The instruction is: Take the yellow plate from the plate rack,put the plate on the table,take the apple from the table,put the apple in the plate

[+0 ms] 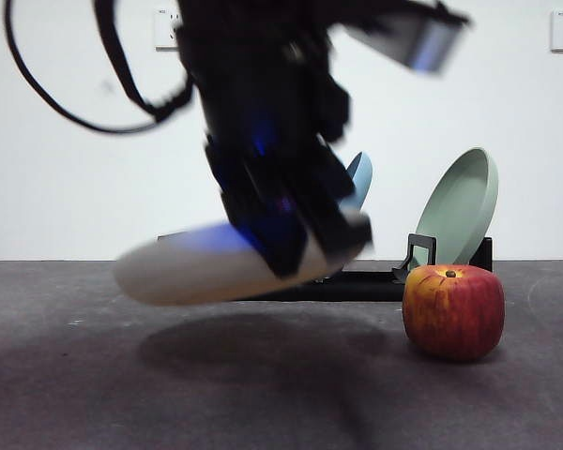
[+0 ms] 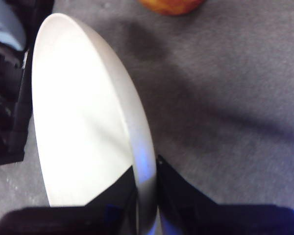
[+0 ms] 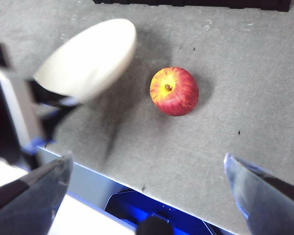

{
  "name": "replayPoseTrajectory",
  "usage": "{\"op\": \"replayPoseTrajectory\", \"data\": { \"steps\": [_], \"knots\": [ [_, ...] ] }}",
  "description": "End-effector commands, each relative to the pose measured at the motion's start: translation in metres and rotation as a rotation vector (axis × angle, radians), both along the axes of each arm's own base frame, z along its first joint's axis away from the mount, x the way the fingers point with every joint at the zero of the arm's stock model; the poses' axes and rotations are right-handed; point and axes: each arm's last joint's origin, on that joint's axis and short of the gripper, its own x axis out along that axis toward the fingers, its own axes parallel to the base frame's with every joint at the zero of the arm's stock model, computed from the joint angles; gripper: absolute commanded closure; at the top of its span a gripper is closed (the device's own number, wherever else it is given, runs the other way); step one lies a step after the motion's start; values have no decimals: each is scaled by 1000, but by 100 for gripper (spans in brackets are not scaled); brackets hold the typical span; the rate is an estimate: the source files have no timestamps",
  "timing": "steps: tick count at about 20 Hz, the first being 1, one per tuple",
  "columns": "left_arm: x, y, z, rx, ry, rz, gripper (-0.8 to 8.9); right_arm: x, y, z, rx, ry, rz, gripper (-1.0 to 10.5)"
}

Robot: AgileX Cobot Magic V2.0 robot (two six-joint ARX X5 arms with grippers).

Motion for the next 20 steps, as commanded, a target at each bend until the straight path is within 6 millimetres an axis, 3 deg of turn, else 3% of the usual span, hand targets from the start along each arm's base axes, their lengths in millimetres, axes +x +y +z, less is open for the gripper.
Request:
{"op": "replayPoseTrajectory", "data": {
  "steps": [1, 5, 9, 10, 13, 16, 20],
  "knots": [
    [0, -7, -26, 66, 6, 5, 821, -1, 0, 1, 8, 0, -3, 227],
    [2, -16, -60, 121, 34, 18, 821, -1, 0, 1, 8, 0, -3, 227],
    [0, -21, -71, 39, 149, 30, 812, -1, 0, 1, 8, 0, -3, 227],
    [0, -21, -71, 21, 161, 39, 799, -1, 0, 1, 8, 0, -3, 227],
    [0, -21, -71, 19, 162, 50, 619, -1, 0, 1, 8, 0, -3, 227],
    [0, -19, -66, 14, 157, 55, 615, -2, 0, 0, 6, 16, -3, 227],
    [-3, -11, -35, -45, 137, 62, 615, -2, 0, 0, 6, 24, -3, 227]
  ]
}}
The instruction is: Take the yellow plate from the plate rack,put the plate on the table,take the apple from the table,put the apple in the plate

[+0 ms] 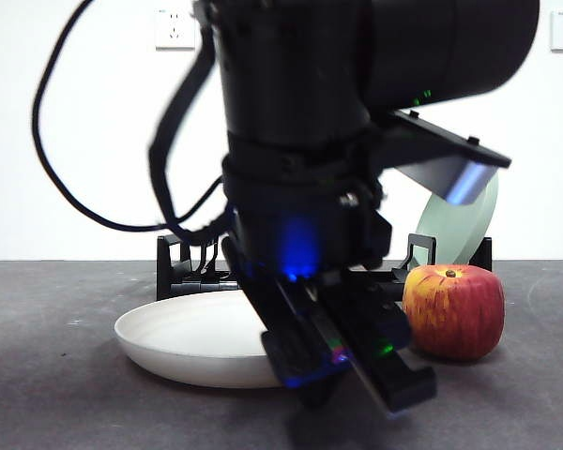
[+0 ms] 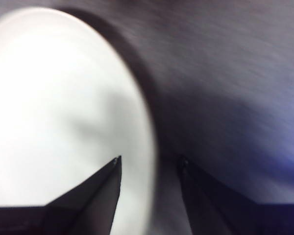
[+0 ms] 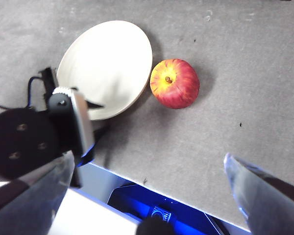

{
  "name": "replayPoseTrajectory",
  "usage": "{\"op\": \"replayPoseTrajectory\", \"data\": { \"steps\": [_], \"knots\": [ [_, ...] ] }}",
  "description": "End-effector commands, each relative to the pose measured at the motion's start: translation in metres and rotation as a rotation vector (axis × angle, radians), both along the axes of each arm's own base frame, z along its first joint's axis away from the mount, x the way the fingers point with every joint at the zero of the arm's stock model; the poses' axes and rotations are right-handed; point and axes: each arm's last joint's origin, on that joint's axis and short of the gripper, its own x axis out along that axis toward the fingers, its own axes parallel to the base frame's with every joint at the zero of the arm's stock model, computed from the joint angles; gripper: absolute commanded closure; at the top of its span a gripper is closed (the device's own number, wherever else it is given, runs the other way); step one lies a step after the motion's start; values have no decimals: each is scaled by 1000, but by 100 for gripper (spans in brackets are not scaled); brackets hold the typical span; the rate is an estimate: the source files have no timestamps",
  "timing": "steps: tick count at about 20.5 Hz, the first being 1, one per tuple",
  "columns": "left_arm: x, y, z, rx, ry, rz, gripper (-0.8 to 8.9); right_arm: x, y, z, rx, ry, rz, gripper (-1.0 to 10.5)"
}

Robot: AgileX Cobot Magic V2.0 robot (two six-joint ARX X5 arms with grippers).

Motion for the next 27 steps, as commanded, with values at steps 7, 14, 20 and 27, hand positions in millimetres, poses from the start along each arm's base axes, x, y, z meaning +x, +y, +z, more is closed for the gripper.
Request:
{"op": "replayPoseTrajectory", "data": {
  "steps": [7, 14, 20, 27],
  "knots": [
    [-26, 58, 132, -452, -70, 65, 616, 25, 4, -1, 7, -10, 9, 227],
    [-61, 146, 222, -923, -155, 73, 621, 97, 44, -28, -52, 13, 147, 226],
    [-74, 180, 239, -1047, -163, 61, 621, 131, 80, -61, -225, 3, 163, 225],
    [-77, 187, 239, -1061, -147, 82, 621, 150, 98, -94, -301, 73, 184, 225]
  ]
}}
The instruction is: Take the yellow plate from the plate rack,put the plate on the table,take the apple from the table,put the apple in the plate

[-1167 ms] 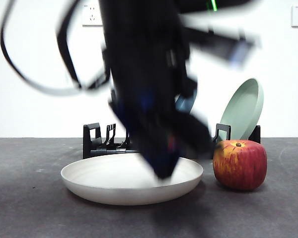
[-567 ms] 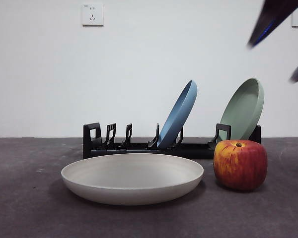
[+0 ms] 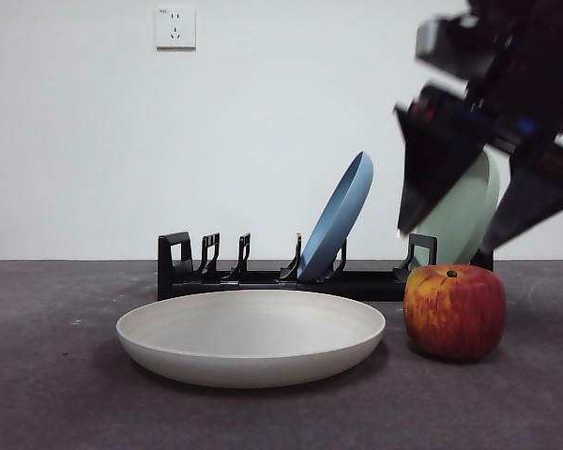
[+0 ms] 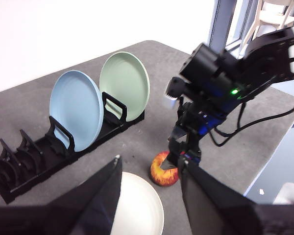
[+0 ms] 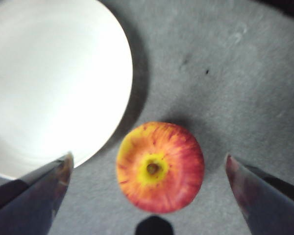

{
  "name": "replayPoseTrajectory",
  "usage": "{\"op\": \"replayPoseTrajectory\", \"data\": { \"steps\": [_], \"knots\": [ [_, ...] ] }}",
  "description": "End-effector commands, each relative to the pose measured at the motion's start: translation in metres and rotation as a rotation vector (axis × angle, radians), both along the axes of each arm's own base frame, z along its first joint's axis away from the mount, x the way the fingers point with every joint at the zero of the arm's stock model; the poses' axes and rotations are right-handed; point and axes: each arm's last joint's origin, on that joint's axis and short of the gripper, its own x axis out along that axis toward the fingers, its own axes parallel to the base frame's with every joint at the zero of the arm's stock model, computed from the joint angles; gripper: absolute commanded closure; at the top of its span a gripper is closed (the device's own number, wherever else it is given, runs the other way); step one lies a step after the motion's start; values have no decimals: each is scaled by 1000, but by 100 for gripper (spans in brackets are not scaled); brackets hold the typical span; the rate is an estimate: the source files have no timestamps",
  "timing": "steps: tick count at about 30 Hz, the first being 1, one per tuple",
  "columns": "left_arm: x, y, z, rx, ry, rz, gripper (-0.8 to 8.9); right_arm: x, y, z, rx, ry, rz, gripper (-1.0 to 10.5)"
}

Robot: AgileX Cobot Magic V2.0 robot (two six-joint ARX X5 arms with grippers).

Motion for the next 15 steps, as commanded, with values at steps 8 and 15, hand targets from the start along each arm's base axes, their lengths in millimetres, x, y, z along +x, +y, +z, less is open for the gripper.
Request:
{"op": "replayPoseTrajectory", "data": {
  "steps": [8, 15],
  "knots": [
    [0, -1, -3, 8, 21, 3, 621, 15, 10, -34, -88, 77, 11, 225],
    [0, -1, -3, 4, 23, 4, 621, 19, 18, -48, -101, 98, 23, 273]
  ]
}}
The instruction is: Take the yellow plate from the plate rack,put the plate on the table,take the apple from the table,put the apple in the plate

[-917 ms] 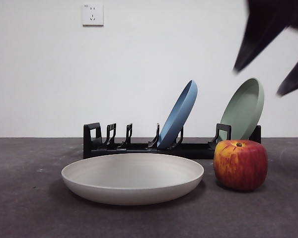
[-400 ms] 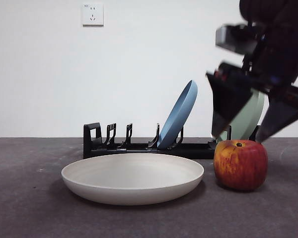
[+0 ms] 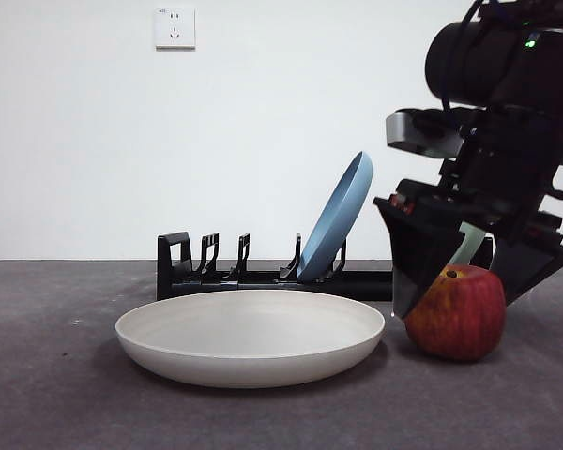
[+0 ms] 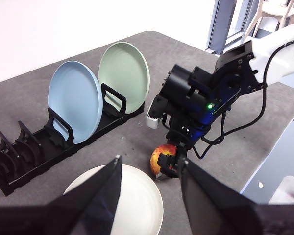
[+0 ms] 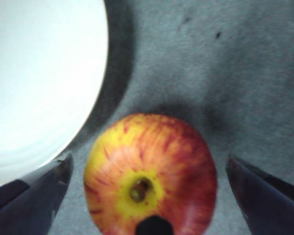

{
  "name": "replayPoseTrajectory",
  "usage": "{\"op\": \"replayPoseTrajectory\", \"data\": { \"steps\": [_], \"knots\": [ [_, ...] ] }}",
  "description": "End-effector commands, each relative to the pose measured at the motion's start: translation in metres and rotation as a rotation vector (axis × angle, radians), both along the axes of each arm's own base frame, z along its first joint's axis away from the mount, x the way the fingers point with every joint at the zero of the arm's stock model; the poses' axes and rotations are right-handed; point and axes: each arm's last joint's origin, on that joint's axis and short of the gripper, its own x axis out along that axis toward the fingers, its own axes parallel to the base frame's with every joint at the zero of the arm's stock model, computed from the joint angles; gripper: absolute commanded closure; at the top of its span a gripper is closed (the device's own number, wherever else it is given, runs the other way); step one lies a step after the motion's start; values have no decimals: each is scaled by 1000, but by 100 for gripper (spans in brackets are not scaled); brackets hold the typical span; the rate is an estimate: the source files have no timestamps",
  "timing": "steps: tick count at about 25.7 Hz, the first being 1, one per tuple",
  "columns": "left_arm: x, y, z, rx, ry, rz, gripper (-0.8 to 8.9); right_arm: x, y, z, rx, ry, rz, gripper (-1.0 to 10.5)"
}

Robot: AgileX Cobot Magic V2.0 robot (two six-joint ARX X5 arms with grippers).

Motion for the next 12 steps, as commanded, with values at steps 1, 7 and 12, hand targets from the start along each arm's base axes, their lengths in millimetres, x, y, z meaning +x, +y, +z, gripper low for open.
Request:
{"op": "replayPoseTrajectory", "data": {
  "steps": [1, 7, 12],
  "knots": [
    [0, 0, 0, -10, 2, 1, 621, 2, 2, -2, 0, -6, 2, 316],
    [0, 0, 0, -10, 3, 2, 621, 3, 0, -3, -26, -6, -31, 605],
    [0, 0, 0, -10, 3, 2, 621, 2, 0, -3, -14, 2, -45, 817]
  ]
}}
